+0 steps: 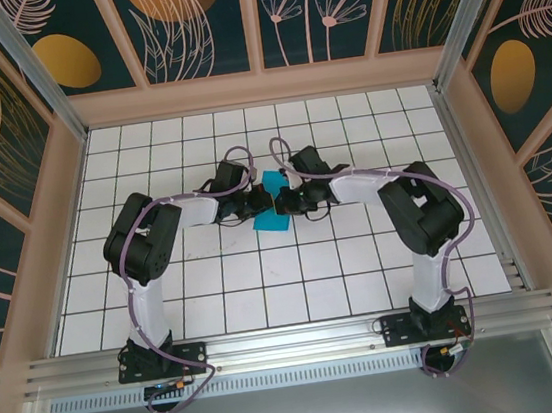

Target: Fold a paper plane with a square sheet of paper (pick it up from the middle)

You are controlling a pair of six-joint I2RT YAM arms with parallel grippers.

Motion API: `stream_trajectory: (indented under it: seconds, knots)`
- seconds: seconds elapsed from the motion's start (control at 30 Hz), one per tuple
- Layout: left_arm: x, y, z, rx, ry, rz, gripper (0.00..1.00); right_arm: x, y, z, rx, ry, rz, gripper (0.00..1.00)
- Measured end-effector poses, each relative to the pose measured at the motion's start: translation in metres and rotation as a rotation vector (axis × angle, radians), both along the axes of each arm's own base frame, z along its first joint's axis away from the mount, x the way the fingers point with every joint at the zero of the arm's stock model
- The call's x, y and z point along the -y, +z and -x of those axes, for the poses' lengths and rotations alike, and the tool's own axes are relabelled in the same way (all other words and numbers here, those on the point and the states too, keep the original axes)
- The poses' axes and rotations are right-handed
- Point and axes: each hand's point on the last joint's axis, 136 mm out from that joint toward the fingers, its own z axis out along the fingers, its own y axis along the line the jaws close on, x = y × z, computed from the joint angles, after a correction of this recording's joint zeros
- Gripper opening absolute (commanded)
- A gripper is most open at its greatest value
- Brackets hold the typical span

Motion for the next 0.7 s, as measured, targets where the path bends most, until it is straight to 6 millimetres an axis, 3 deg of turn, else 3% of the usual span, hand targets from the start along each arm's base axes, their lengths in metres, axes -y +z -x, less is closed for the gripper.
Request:
stream_trajectory:
  seconds: [0.13,0.7]
  knots:
    - [0.0,0.0,0.0,0.002,-0.002,0.004,0.04,-0.006,-0.002,0.011,-0.015,0.026,0.005,0.11]
    - [0.001,0.0,0.001,0.005,-0.005,0.012,0.04,0.004,-0.02,0.022,-0.065,0.038,0.071,0.11]
